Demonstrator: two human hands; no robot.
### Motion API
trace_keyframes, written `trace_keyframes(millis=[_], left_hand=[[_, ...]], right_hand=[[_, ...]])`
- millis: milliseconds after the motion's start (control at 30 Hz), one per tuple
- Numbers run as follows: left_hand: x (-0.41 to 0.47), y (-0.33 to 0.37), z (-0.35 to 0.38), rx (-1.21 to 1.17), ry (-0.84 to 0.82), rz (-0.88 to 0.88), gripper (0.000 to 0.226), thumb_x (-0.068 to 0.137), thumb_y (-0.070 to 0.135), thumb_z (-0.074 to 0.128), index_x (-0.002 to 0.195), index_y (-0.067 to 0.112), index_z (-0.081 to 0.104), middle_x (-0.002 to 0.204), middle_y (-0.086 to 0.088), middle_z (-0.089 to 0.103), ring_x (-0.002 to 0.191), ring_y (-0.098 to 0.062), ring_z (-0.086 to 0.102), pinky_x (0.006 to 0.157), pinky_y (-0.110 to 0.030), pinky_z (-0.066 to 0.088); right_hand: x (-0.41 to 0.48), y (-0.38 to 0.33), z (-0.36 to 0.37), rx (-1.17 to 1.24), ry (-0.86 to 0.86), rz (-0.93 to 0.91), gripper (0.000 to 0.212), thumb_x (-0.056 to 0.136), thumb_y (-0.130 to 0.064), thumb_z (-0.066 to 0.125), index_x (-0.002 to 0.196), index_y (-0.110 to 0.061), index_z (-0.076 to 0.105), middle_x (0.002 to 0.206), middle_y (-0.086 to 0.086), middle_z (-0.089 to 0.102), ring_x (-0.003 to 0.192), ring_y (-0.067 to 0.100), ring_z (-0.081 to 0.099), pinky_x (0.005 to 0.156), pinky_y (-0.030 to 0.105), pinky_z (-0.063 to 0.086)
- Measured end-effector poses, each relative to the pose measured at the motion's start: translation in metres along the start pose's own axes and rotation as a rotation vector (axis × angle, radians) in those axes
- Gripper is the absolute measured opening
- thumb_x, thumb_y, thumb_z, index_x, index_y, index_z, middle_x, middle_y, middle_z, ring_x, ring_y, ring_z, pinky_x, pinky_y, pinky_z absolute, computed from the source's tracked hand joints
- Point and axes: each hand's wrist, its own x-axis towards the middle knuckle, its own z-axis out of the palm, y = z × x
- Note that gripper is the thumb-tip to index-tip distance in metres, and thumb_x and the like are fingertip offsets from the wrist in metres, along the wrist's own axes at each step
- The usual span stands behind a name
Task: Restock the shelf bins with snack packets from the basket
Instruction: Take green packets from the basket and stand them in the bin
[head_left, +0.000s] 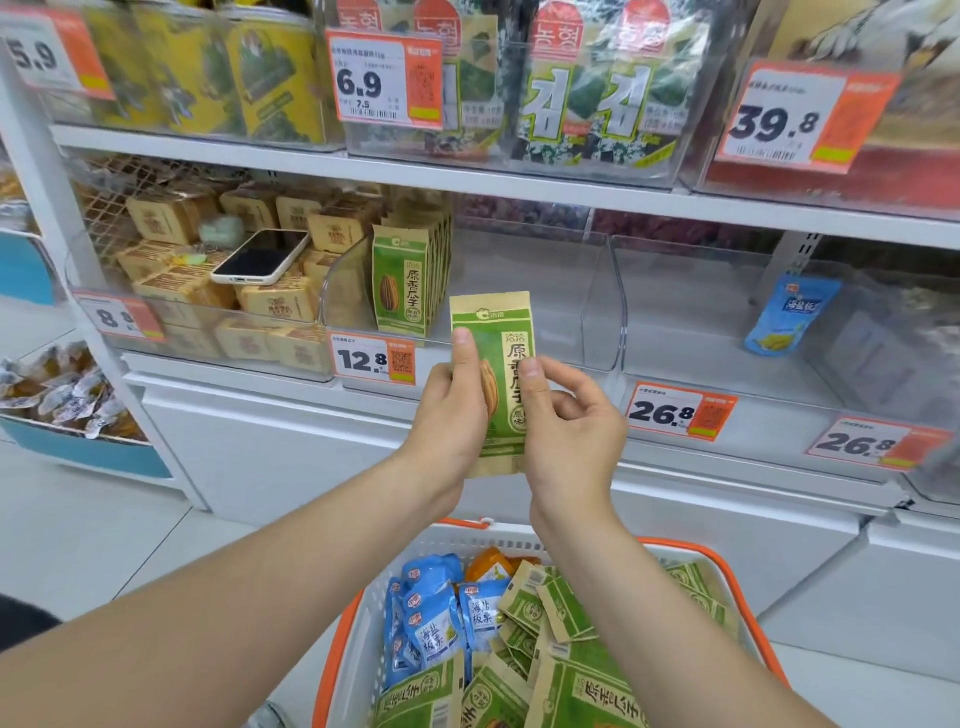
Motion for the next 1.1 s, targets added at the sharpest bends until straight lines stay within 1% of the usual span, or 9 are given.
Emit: trace_keyframes(millis=[233, 300, 400, 567, 667, 800, 933, 1033, 1100], left_hand=[[0.004, 0.007, -0.003, 0.161, 0.167, 0.225, 0.066, 0.107, 0.062, 0.027, 0.1, 0.016, 0.074, 0.09, 0.0, 0.079, 0.087, -0.02, 0.074, 0.085, -0.047, 0.06], [0.011, 0.015, -0.008, 0.224, 0.18, 0.276, 0.071, 0.101, 0.069, 0.029, 0.094, 0.012, 0.072, 0.087, -0.005, 0.077, 0.087, -0.027, 0.073, 0.085, -0.055, 0.057], [0.017, 0.033, -0.017, 0.337, 0.161, 0.323, 0.075, 0.101, 0.068, 0.026, 0.09, 0.007, 0.071, 0.085, -0.009, 0.075, 0.087, -0.032, 0.07, 0.086, -0.053, 0.056], [0.038, 0.072, -0.042, 0.552, 0.245, 0.306, 0.057, 0.111, 0.05, 0.025, 0.118, 0.007, 0.062, 0.118, -0.006, 0.064, 0.112, -0.028, 0.057, 0.097, -0.039, 0.042], [0.052, 0.082, -0.069, 0.651, 0.31, 0.198, 0.026, 0.103, 0.023, 0.045, 0.126, 0.011, 0.046, 0.137, -0.015, 0.043, 0.128, -0.038, 0.045, 0.11, -0.048, 0.038], [0.059, 0.085, -0.09, 0.942, 0.188, 0.061, 0.04, 0.089, 0.006, 0.053, 0.126, 0.014, 0.04, 0.146, -0.016, 0.02, 0.136, -0.045, 0.03, 0.109, -0.051, 0.034], [0.064, 0.088, -0.099, 1.242, 0.077, 0.037, 0.046, 0.093, 0.006, 0.054, 0.134, 0.012, 0.035, 0.157, -0.017, 0.003, 0.138, -0.048, 0.028, 0.105, -0.052, 0.036], [0.065, 0.085, -0.106, 1.467, 0.039, 0.106, 0.044, 0.095, 0.012, 0.057, 0.134, 0.01, 0.038, 0.158, -0.016, 0.001, 0.132, -0.047, 0.036, 0.1, -0.05, 0.04], [0.067, 0.084, -0.109, 1.508, 0.026, 0.123, 0.043, 0.094, 0.011, 0.059, 0.133, 0.01, 0.039, 0.155, -0.015, 0.002, 0.128, -0.046, 0.039, 0.097, -0.049, 0.042]], right_hand=[[0.011, 0.003, 0.005, -0.16, -0.159, -0.068, 0.016, 0.104, -0.025, 0.064, 0.115, -0.017, 0.071, 0.073, 0.006, 0.07, 0.067, 0.015, 0.063, 0.068, 0.036, 0.053], [0.014, 0.004, 0.009, -0.271, -0.243, -0.133, 0.028, 0.108, -0.033, 0.053, 0.1, -0.014, 0.072, 0.074, -0.001, 0.07, 0.066, 0.016, 0.06, 0.066, 0.039, 0.051], [0.025, 0.004, 0.018, -0.377, -0.282, -0.199, 0.047, 0.103, -0.049, 0.049, 0.087, -0.009, 0.068, 0.073, 0.017, 0.065, 0.063, 0.03, 0.052, 0.063, 0.05, 0.049], [0.058, -0.011, 0.048, -0.38, -0.255, -0.254, 0.042, 0.103, -0.037, 0.057, 0.082, -0.002, 0.068, 0.062, 0.0, 0.049, 0.061, 0.014, 0.039, 0.059, 0.033, 0.031], [0.084, -0.015, 0.075, -0.487, -0.231, -0.215, 0.046, 0.104, -0.03, 0.058, 0.069, 0.0, 0.058, 0.056, -0.003, 0.042, 0.055, 0.014, 0.035, 0.056, 0.031, 0.028], [0.118, -0.01, 0.107, -0.578, -0.191, -0.051, 0.059, 0.104, -0.028, 0.06, 0.051, -0.018, 0.035, 0.042, -0.014, 0.027, 0.05, 0.016, 0.028, 0.052, 0.032, 0.024], [0.142, 0.005, 0.132, -0.59, -0.153, -0.016, 0.031, 0.102, -0.03, 0.062, 0.082, -0.007, 0.064, 0.079, 0.003, 0.064, 0.079, 0.027, 0.06, 0.074, 0.035, 0.048], [0.146, 0.013, 0.144, -0.713, -0.195, -0.078, 0.017, 0.103, -0.023, 0.063, 0.116, -0.012, 0.062, 0.111, 0.007, 0.064, 0.108, 0.028, 0.057, 0.084, 0.031, 0.041], [0.148, 0.022, 0.149, -0.798, -0.217, -0.121, 0.013, 0.1, -0.02, 0.065, 0.11, -0.013, 0.061, 0.112, 0.014, 0.067, 0.114, 0.029, 0.055, 0.083, 0.029, 0.038]])
